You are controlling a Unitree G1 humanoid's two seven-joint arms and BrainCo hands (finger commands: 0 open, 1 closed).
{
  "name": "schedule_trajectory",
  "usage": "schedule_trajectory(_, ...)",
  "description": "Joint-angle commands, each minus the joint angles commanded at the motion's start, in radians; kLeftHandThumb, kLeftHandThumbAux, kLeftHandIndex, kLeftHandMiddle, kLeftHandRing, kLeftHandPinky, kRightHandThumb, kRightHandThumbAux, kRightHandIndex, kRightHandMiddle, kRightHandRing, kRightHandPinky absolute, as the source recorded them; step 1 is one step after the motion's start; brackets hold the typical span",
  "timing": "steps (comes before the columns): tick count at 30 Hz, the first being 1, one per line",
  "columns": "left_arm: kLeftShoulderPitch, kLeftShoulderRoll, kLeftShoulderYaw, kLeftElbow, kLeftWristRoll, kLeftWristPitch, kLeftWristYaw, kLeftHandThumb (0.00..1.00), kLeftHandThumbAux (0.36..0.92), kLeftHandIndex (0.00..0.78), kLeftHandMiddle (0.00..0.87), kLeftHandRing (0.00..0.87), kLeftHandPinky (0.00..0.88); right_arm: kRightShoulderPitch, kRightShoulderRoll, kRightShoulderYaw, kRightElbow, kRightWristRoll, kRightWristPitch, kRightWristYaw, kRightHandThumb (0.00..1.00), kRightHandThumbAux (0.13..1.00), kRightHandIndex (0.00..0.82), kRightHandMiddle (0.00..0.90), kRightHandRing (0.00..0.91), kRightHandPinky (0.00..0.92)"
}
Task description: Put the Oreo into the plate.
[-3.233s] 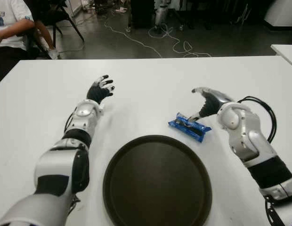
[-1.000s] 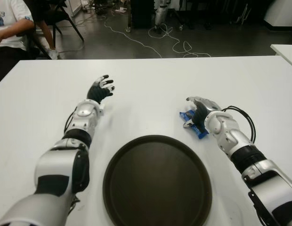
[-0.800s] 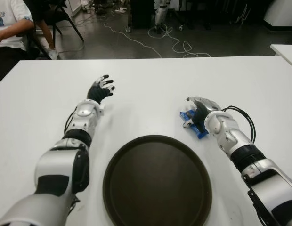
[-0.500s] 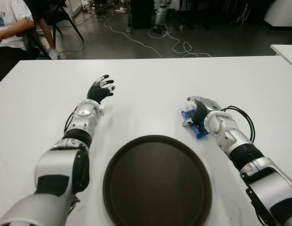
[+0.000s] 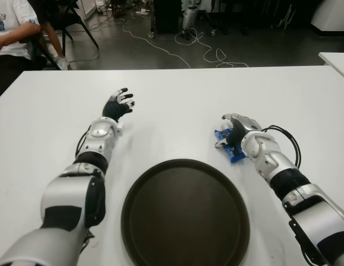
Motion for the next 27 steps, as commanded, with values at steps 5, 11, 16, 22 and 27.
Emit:
schedule_trajectory(5, 0.0, 0.001, -0.001, 0.0, 0.001, 0.0, -0.002, 0.0, 0.788, 0.116, 0.191, 0.194, 0.207, 0.008, -0.013, -0.004, -0.026, -0.001, -0.014, -0.017, 0.085, 0.825, 0.361, 0.39, 0.403, 0.451)
schedule_trajectory(11, -0.001, 0.002, -0.003, 0.0, 0.002, 0.002, -0.003, 0.0, 0.777, 0.118, 0.195, 0.198, 0.214, 0.025, -0.026, -0.014, -0.103, -0.01, 0.014, -0.038, 0.612, 0.738, 0.421, 0.556, 0.568, 0.587)
schedule_trajectory(16, -0.001, 0.003, -0.002, 0.0, 0.001, 0.004, -0.005, 0.0, 0.774, 0.11, 0.189, 0.196, 0.216, 0.035, -0.037, -0.011, -0.141, -0.019, 0.036, -0.047, 0.682, 0.722, 0.429, 0.602, 0.607, 0.608)
schedule_trajectory(22, 0.001, 0.004, -0.001, 0.0, 0.0, 0.003, -0.005, 0.0, 0.771, 0.106, 0.181, 0.19, 0.215, 0.037, -0.051, -0.006, -0.166, -0.021, 0.054, -0.029, 0.696, 0.718, 0.43, 0.612, 0.616, 0.607)
schedule_trajectory(27, 0.001, 0.003, 0.0, 0.0, -0.001, 0.0, -0.005, 0.0, 0.768, 0.104, 0.179, 0.187, 0.211, 0.028, -0.058, -0.003, -0.143, -0.019, 0.047, -0.029, 0.697, 0.719, 0.429, 0.618, 0.62, 0.61)
